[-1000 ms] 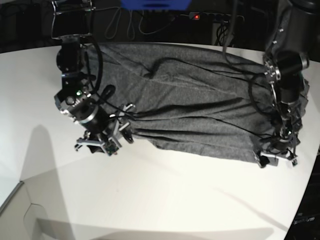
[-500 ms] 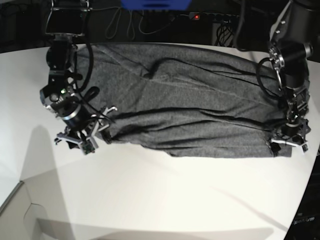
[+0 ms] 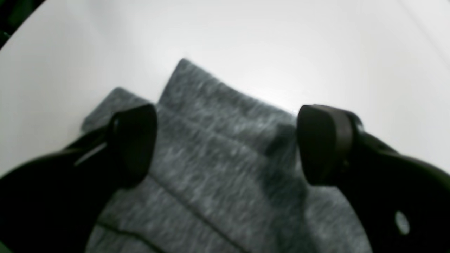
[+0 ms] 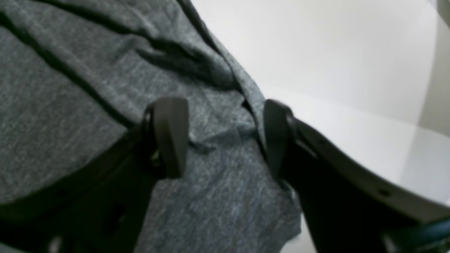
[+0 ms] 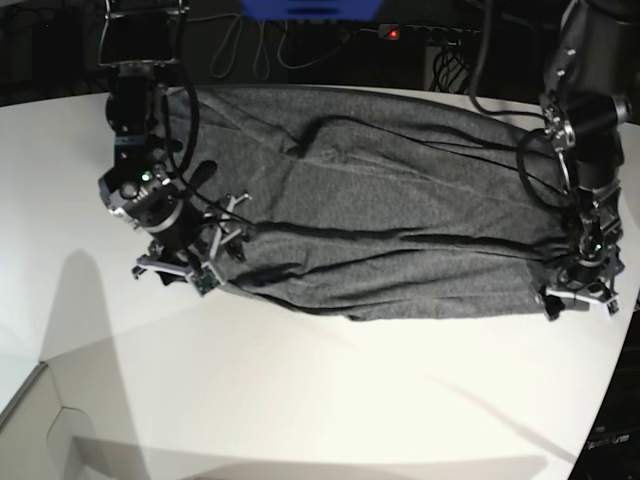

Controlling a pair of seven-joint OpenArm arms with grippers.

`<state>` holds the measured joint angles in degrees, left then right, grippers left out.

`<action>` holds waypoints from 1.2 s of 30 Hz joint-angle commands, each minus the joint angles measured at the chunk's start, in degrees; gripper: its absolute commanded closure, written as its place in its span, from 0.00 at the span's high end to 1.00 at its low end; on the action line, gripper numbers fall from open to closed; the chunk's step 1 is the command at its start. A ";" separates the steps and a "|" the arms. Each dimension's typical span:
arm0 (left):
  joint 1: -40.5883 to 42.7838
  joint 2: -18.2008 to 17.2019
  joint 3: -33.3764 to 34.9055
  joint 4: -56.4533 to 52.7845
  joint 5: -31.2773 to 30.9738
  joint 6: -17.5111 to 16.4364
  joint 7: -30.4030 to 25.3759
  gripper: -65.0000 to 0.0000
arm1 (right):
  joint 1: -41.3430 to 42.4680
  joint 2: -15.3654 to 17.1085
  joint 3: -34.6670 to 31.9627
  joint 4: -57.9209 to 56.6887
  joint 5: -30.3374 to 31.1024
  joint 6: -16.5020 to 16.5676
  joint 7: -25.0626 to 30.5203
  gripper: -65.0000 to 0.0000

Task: Layout the t-shirt on the table in an organized manner, then fold the t-shirt properly
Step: 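Lift the held side edges and fold them inward over the shirt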

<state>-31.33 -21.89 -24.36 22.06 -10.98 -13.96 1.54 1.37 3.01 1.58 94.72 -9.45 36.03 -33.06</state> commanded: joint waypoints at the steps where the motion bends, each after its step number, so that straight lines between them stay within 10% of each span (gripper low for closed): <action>1: -2.65 -1.10 -0.04 1.01 -0.49 -0.42 -1.50 0.94 | 2.02 0.12 0.04 0.71 0.62 0.94 1.10 0.56; 10: -3.79 -1.36 -0.04 2.42 -0.49 -0.51 -1.50 0.94 | 17.75 -1.12 0.13 -17.31 0.62 3.97 -8.57 0.58; 36: -3.53 -2.07 0.40 -5.41 0.13 -0.15 -1.58 0.94 | 29.01 -3.75 0.13 -42.28 0.62 3.97 -2.24 0.58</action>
<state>-33.52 -23.05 -23.94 16.29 -10.52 -13.89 -0.21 28.67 -0.80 1.69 51.72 -9.43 39.83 -35.97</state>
